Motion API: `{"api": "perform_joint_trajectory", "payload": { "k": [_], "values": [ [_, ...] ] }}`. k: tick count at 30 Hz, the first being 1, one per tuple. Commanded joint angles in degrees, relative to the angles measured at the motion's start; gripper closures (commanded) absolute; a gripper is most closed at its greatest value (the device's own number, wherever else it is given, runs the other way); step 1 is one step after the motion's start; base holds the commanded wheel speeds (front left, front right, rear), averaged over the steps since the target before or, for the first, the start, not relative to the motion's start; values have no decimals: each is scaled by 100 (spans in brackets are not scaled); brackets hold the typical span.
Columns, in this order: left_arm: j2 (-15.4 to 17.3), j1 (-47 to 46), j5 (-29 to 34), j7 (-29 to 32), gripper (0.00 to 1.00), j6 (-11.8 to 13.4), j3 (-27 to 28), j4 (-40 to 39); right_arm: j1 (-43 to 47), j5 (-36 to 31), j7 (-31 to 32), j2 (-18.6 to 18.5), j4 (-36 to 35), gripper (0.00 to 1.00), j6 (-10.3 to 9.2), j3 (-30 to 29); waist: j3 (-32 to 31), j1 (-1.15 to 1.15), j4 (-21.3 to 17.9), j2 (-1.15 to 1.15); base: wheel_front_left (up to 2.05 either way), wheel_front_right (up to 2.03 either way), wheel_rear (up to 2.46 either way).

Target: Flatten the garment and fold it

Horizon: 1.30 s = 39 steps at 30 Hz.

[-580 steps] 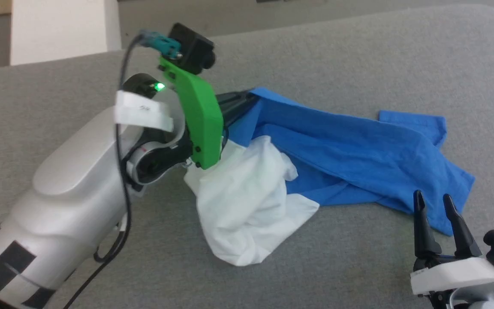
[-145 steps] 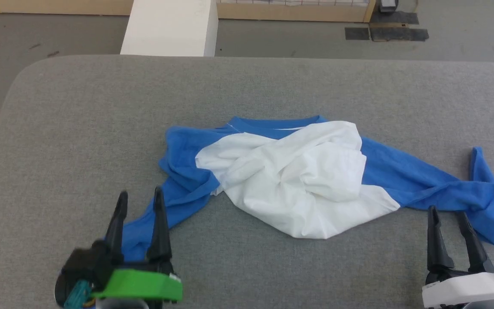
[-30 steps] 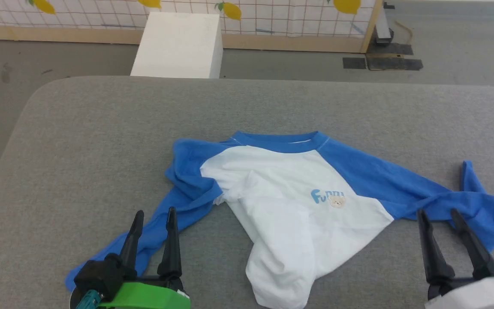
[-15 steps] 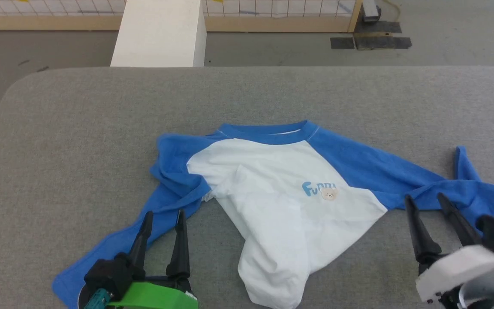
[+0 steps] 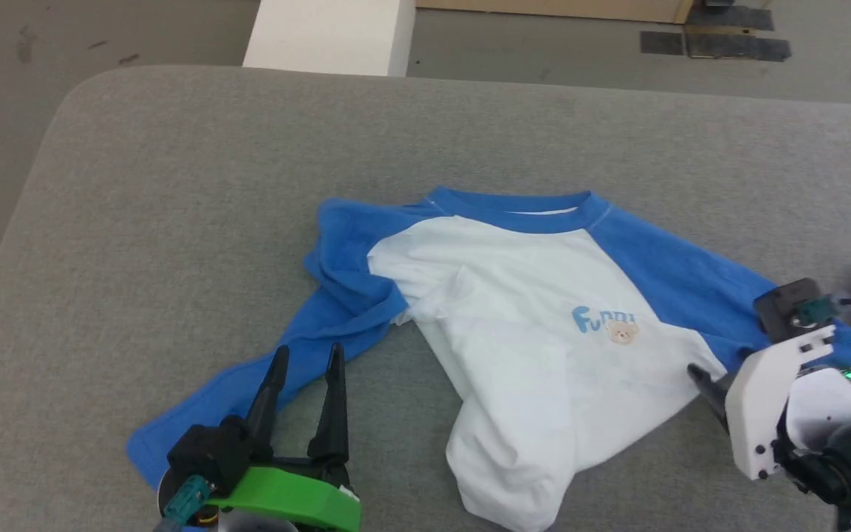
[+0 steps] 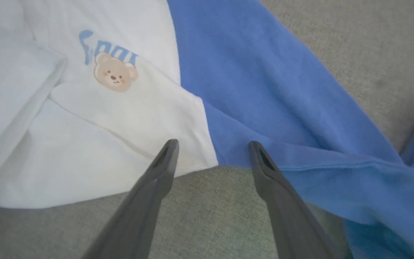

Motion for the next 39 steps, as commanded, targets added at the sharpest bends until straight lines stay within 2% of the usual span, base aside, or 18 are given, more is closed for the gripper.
{"api": "perform_joint_trajectory", "payload": {
  "k": [1, 4, 5, 6, 7, 8, 14, 23, 26, 27, 28, 29, 34, 39],
  "values": [
    [-15, -110, -81, -22, 0, 1, -13, 18, -133, 8, 97, -7, 173, 0, -8, 115, 107, 0, 212, 0, 0, 0, 0],
    [-15, -144, -113, -22, 0, 16, -41, 20, -257, 22, 314, -41, 598, 0, -8, 309, 135, 0, 354, 0, 0, 0, 0],
    [-15, -146, -119, -22, 0, 19, -41, 18, -283, 27, 362, -44, 687, 20, -8, 360, 144, 0, 383, 0, 0, 0, 0],
    [-15, -142, -120, -22, 0, 22, -31, 17, -323, 38, 377, -39, 757, 73, -8, 409, 148, 0, 399, 0, 0, 0, 0],
    [-15, -138, -120, -22, 0, 22, -22, 16, -356, 42, 344, -26, 789, 97, -8, 412, 152, 0, 405, 0, 0, 0, 0],
    [-15, -132, -119, -22, 0, 22, -9, 16, -392, 33, 312, -33, 824, 100, -8, 427, 154, 0, 407, 0, 0, 0, 0],
    [-15, -51, -113, -22, 0, 67, 98, -7, -407, 162, 26, 4, 710, 100, -8, 93, 70, 0, 189, 0, 0, 0, 0],
    [-15, -64, -127, -22, 0, 63, 65, 1, 700, 176, -39, -62, 118, 100, -8, -1434, 54, 0, -148, 0, 0, 0, 0],
    [-15, -50, -101, -22, 0, 52, 104, 29, 977, 57, -204, -5, 30, 100, -8, -1700, 49, 0, -239, 0, 0, 0, 0],
    [-15, -49, -79, -22, 0, 37, 119, 46, 1013, 36, -307, 53, 27, 70, -8, -1747, 43, 0, -271, 0, 0, 0, 0],
    [-15, -48, -66, -22, 0, 29, 136, 55, 1009, 37, -404, 125, 24, 55, -8, -1769, 30, 0, -298, 0, 0, 0, 0],
    [-15, -51, -58, -22, 0, 20, 152, 61, 981, 46, -509, 215, 12, 0, -8, -1774, 15, 0, -322, 0, 0, 0, 0],
    [-15, -48, -21, -22, 0, -7, 197, 82, 647, 345, -533, 477, -467, 0, -8, -1424, -86, 0, -405, 0, 0, 0, 0],
    [-15, -42, -85, -22, 0, -16, 140, 113, 188, 777, -12, 481, -1439, 0, -8, -998, -180, 0, -357, 0, 0, 0, 0]
  ]
}}
